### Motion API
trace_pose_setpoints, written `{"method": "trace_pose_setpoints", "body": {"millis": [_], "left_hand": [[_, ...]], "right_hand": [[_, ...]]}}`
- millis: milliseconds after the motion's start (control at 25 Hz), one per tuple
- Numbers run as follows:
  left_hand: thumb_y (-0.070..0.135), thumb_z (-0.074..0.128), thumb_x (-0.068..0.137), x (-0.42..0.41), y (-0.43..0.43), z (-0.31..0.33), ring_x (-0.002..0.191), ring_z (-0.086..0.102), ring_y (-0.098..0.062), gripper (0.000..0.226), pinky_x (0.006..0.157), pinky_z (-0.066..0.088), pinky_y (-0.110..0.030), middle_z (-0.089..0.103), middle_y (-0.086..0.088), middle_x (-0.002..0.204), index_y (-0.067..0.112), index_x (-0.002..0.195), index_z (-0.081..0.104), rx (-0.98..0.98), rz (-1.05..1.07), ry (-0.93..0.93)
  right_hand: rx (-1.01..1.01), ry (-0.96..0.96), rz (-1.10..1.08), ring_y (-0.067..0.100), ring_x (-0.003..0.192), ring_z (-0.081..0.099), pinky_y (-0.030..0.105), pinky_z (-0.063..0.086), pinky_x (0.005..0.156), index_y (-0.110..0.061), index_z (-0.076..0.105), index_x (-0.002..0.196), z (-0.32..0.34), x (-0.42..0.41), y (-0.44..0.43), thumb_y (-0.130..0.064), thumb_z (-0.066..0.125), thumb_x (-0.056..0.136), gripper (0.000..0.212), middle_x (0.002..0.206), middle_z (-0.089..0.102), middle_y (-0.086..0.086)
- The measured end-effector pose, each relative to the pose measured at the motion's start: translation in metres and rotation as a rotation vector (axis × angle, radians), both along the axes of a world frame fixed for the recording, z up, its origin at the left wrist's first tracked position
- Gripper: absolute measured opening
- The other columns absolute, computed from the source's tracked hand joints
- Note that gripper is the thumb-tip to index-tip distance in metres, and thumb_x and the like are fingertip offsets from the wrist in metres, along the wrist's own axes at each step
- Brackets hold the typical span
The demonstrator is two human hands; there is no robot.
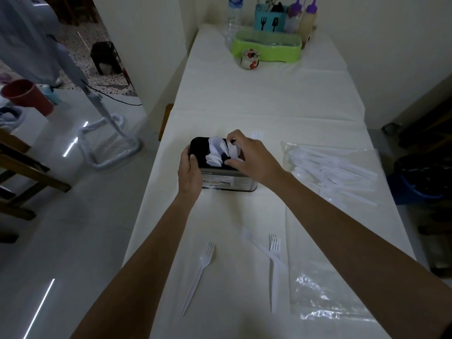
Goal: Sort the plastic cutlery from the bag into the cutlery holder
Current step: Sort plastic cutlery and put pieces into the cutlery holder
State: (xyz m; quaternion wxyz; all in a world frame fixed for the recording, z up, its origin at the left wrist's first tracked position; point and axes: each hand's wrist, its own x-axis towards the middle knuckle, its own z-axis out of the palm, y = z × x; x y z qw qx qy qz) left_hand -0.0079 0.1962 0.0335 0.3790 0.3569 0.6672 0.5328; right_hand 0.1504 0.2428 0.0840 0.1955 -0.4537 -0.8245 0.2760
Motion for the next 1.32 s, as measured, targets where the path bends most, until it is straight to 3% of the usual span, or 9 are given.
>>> {"method": "trace_pose_setpoints", "body": {"millis": [320,520,640,720,800,920,1040,1200,1320], "left_hand": [[0.017,0.026,0.103,0.0,0.0,0.0,0.116,0.047,-0.016,0.04,0.091,0.039,-0.023,0.046,-0.011,0.137,0.011,0.141,0.034,-0.011,-0.004,0.002],[0.016,0.028,0.102,-0.003,0.003,-0.006,0.119,0.048,-0.019,0.039,0.096,0.039,-0.026,0.048,-0.011,0.136,0.009,0.139,0.037,0.012,-0.007,0.02],[0.021,0.029,0.102,-0.008,0.001,-0.009,0.122,0.049,-0.02,0.04,0.101,0.039,-0.026,0.051,-0.009,0.136,0.009,0.139,0.039,0.01,-0.04,0.078],[0.024,0.028,0.103,-0.01,-0.005,-0.004,0.113,0.052,-0.015,0.039,0.09,0.041,-0.013,0.055,-0.006,0.129,0.009,0.136,0.044,0.0,-0.063,0.108],[0.023,0.028,0.103,-0.01,-0.019,-0.003,0.101,0.053,-0.008,0.037,0.077,0.04,-0.003,0.057,-0.001,0.116,0.008,0.129,0.049,0.008,-0.083,0.104],[0.03,0.032,0.102,-0.008,-0.056,-0.021,0.105,0.055,-0.012,0.032,0.093,0.044,-0.025,0.058,0.001,0.115,0.017,0.121,0.054,-0.039,-0.039,0.018],[0.026,0.043,0.098,0.0,-0.108,-0.045,0.098,0.058,-0.022,0.028,0.091,0.05,-0.044,0.062,-0.009,0.112,0.01,0.114,0.059,-0.117,-0.051,0.212],[0.036,0.059,0.089,0.012,-0.16,-0.055,0.082,0.054,-0.014,0.027,0.073,0.045,-0.028,0.061,-0.004,0.1,0.012,0.101,0.063,-0.339,-0.262,0.558],[0.044,0.066,0.081,0.018,-0.177,-0.052,0.084,0.052,-0.014,0.037,0.07,0.039,-0.025,0.053,0.002,0.099,0.015,0.104,0.058,-0.456,-0.353,0.697]], "right_hand": [[-0.132,0.115,-0.046,0.017,0.065,0.043,0.012,0.033,0.054,-0.012,0.051,0.088,0.002,0.001,0.029,-0.013,0.06,0.088,0.009,0.063,0.047,-0.004],[-0.087,0.015,-0.162,0.022,0.077,0.053,0.025,0.035,0.059,-0.004,0.05,0.088,-0.004,-0.001,0.034,-0.024,0.074,0.077,0.032,0.088,0.061,0.013],[-0.008,-0.016,-0.24,0.022,0.099,0.057,0.021,0.035,0.073,-0.005,0.056,0.111,0.002,0.002,0.03,-0.039,0.076,0.073,0.055,0.109,0.061,0.009],[0.01,0.007,-0.292,0.021,0.107,0.054,0.019,0.033,0.081,-0.005,0.048,0.128,0.009,0.011,0.019,-0.042,0.074,0.076,0.069,0.12,0.055,0.01],[0.035,0.11,-0.362,0.021,0.098,0.058,0.019,0.036,0.081,-0.006,0.047,0.131,0.011,0.024,-0.002,-0.039,0.072,0.078,0.067,0.121,0.055,0.01],[0.079,0.21,-0.393,0.011,0.068,0.058,0.01,0.041,0.067,-0.008,0.055,0.12,-0.003,0.045,-0.054,-0.029,0.068,0.084,0.044,0.105,0.06,0.008],[-0.049,0.075,-0.371,0.011,0.064,0.06,0.023,0.051,0.069,-0.012,0.061,0.108,-0.042,0.061,-0.115,-0.027,0.063,0.087,0.026,0.091,0.065,0.004],[-0.246,-0.29,-0.347,0.017,0.099,0.059,0.025,0.043,0.072,-0.017,0.061,0.108,-0.088,0.064,-0.165,-0.035,0.054,0.091,0.026,0.105,0.061,0.0],[-0.183,-0.378,-0.331,0.019,0.105,0.054,0.031,0.046,0.076,-0.016,0.061,0.104,-0.098,0.061,-0.17,-0.035,0.051,0.092,0.024,0.107,0.058,0.002]]}}
